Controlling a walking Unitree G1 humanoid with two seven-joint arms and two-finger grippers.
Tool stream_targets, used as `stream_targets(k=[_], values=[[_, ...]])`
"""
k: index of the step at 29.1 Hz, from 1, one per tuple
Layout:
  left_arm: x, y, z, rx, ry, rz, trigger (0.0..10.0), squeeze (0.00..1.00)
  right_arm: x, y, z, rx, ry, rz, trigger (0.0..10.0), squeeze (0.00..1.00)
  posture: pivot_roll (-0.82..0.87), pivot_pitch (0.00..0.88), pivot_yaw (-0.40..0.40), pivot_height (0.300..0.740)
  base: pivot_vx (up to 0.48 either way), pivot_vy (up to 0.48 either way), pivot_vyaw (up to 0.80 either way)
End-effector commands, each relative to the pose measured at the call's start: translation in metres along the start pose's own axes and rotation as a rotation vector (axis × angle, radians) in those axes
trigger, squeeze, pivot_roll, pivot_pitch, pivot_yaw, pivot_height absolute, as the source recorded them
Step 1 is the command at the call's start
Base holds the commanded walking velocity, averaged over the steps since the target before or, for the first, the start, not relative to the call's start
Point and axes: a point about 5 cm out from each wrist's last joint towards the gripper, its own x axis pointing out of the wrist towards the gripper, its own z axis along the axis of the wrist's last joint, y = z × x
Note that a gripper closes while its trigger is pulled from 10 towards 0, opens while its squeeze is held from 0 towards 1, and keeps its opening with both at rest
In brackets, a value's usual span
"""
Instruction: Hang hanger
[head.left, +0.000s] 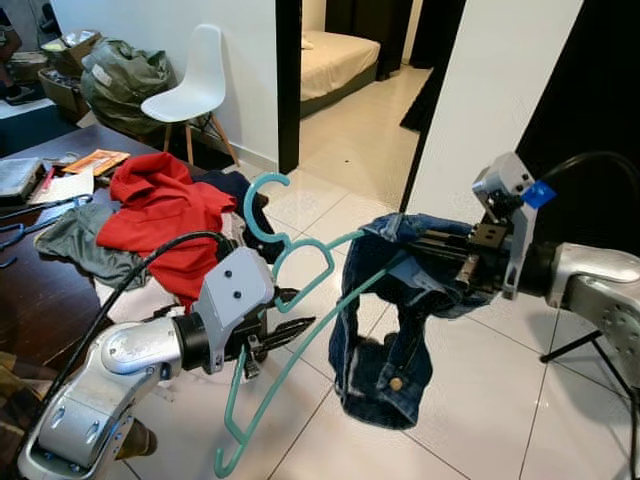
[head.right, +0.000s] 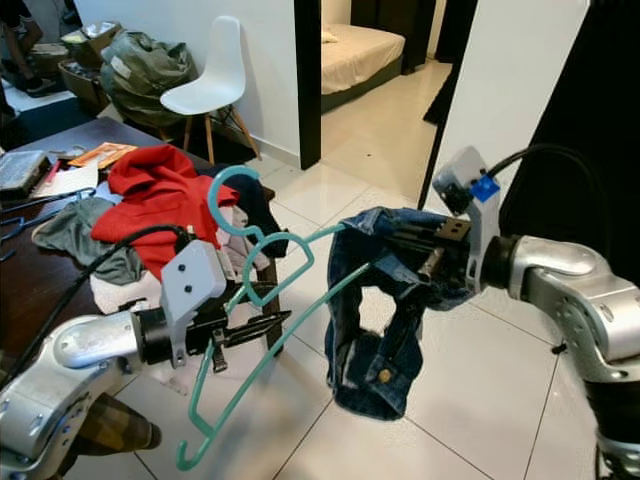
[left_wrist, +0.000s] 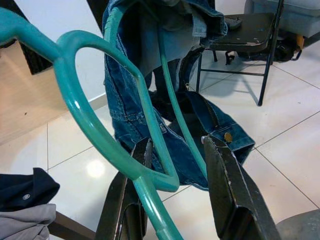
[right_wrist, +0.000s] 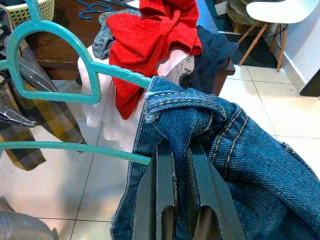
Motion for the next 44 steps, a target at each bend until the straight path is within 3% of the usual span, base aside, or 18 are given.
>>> stream_targets(k=[1,3,5,8,15,20,25,32,34,35,38,39,40,41,44], values=[[0.001,0.004,-0.002,0.015,0.003,0.056,10.0,0.0,0.009,0.016,0.003,-0.032,-0.014,0.114,10.0,0.0,-0.05,0.0,-0.021,0.74,0.0,0.0,0.0],[0.009,0.0,0.001,0.014,-0.032,0.047,10.0,0.0,0.023,0.031,-0.001,-0.022,-0.018,0.174,10.0,0.0,-0.05,0.0,-0.02,0.74,0.0,0.0,0.0],[0.009,0.0,0.001,0.014,-0.032,0.047,10.0,0.0,0.023,0.031,-0.001,-0.022,-0.018,0.174,10.0,0.0,-0.05,0.0,-0.02,0.74,0.0,0.0,0.0],[0.017,-0.006,0.007,0.005,-0.082,0.03,10.0,0.0,0.035,0.047,0.001,0.0,-0.065,0.244,10.0,0.0,-0.05,0.0,-0.02,0.74,0.0,0.0,0.0],[0.018,-0.016,0.008,-0.006,-0.107,-0.028,10.0,0.0,0.038,0.05,0.009,0.017,-0.13,0.27,10.0,0.0,-0.05,0.0,-0.02,0.74,0.0,0.0,0.0],[0.016,-0.02,0.007,-0.012,-0.114,-0.051,10.0,0.0,0.025,0.056,0.01,-0.015,-0.109,0.365,10.0,0.0,-0.05,0.0,-0.026,0.74,0.0,0.0,0.0],[0.017,-0.026,0.007,-0.02,-0.124,-0.092,10.0,0.0,0.01,0.063,0.031,-0.021,-0.243,0.483,10.0,0.0,-0.06,0.0,-0.021,0.74,0.0,0.0,0.0],[0.015,-0.026,0.006,-0.019,-0.116,-0.096,10.0,0.0,0.005,0.067,0.03,-0.075,-0.197,0.527,10.0,0.0,-0.05,0.0,-0.02,0.74,0.0,0.0,0.0],[0.012,-0.026,0.004,-0.013,-0.102,-0.109,10.0,0.0,0.0,0.053,0.025,-0.145,-0.097,0.437,10.0,0.0,-0.05,0.0,-0.018,0.74,0.0,0.0,0.0],[0.012,-0.026,0.004,-0.013,-0.102,-0.109,10.0,0.0,0.0,0.053,0.025,-0.145,-0.097,0.437,10.0,0.0,-0.05,0.0,-0.018,0.74,0.0,0.0,0.0],[0.008,-0.027,0.0,-0.006,-0.076,-0.123,10.0,0.0,-0.01,0.016,0.011,-0.302,0.158,0.197,10.0,0.0,-0.05,0.0,-0.019,0.74,0.0,0.0,0.0],[0.008,-0.027,0.0,-0.006,-0.076,-0.123,10.0,0.0,-0.01,0.016,0.011,-0.302,0.158,0.197,10.0,0.0,-0.05,0.0,-0.019,0.74,0.0,0.0,0.0],[0.007,-0.027,-0.002,-0.002,-0.065,-0.128,10.0,0.0,-0.014,0.001,0.01,-0.344,0.216,0.098,10.0,0.0,-0.06,0.0,-0.02,0.74,0.0,0.0,0.0],[0.007,-0.027,-0.002,-0.002,-0.065,-0.128,10.0,0.0,-0.014,0.001,0.01,-0.344,0.216,0.098,10.0,0.0,-0.06,0.0,-0.02,0.74,0.0,0.0,0.0],[0.004,-0.029,-0.007,0.01,-0.03,-0.147,10.0,0.0,-0.02,-0.023,0.013,-0.411,0.279,-0.078,10.0,0.0,-0.06,0.0,-0.02,0.74,0.0,0.0,0.0]])
